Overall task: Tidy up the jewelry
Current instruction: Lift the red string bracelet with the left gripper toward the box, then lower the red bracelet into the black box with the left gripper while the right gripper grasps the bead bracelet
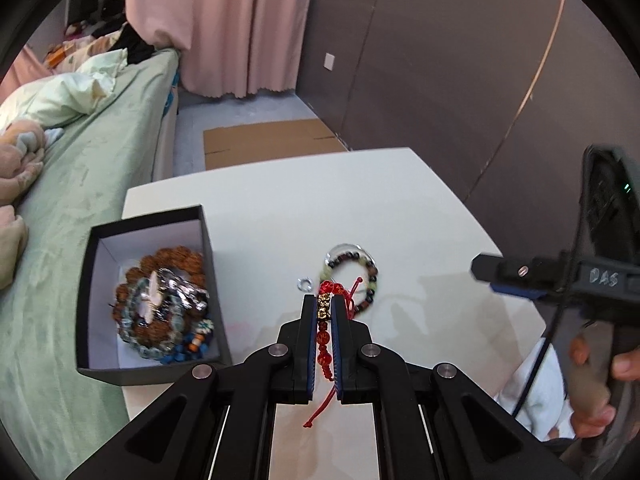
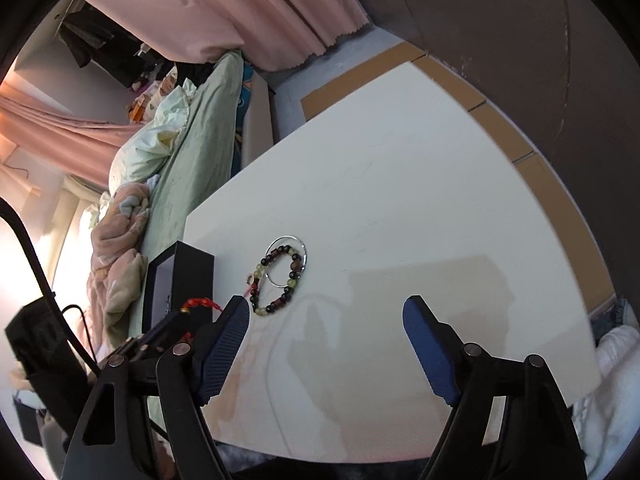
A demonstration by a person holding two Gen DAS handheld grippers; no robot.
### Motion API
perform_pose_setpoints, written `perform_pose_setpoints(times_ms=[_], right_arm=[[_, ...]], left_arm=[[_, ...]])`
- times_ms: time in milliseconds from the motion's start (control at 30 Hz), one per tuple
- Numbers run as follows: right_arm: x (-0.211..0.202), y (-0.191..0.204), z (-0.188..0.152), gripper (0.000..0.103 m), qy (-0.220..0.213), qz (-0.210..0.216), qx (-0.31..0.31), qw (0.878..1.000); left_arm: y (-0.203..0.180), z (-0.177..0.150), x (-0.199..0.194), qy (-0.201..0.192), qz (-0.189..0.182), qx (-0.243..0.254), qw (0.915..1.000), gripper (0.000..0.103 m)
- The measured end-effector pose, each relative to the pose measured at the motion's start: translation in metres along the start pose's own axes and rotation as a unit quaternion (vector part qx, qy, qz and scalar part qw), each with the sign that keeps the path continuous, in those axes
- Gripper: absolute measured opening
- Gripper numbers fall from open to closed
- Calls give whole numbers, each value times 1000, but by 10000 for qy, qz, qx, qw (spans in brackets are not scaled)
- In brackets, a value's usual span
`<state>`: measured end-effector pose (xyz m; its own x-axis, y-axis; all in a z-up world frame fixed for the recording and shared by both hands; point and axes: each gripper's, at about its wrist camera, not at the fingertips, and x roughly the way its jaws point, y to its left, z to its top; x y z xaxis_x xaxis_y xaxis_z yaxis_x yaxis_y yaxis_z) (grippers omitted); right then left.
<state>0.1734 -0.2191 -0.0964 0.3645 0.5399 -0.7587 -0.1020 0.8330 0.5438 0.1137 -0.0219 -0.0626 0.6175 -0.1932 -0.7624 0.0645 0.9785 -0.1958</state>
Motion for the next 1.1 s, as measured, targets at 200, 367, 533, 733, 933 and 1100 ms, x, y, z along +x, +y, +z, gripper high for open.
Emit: perform_pose_setpoints(times_ms=[200, 367, 533, 733, 933, 1100], right_arm=[[21, 10, 4, 68, 137, 78, 26, 9999], [48, 21, 5, 55, 384, -26, 12, 9993], [69, 34, 7, 42, 502, -257, -158, 9983], [85, 48, 8, 37, 514, -655, -486, 9953], [91, 63, 7, 32, 396, -1156, -974, 9877], [91, 70, 4, 14, 324, -1647, -1374, 9762]], left_arm=[[19, 10, -12, -238, -49, -294, 9993, 6], [34, 17, -17, -368, -108, -524, 9979, 6], [45, 24, -18, -425, -149, -687, 9966, 6], [61, 28, -17, -458, -182, -850, 9952, 6], [71, 32, -17, -494, -171, -920, 9944, 6], [74, 34, -16, -482, -176, -970, 9940, 6]])
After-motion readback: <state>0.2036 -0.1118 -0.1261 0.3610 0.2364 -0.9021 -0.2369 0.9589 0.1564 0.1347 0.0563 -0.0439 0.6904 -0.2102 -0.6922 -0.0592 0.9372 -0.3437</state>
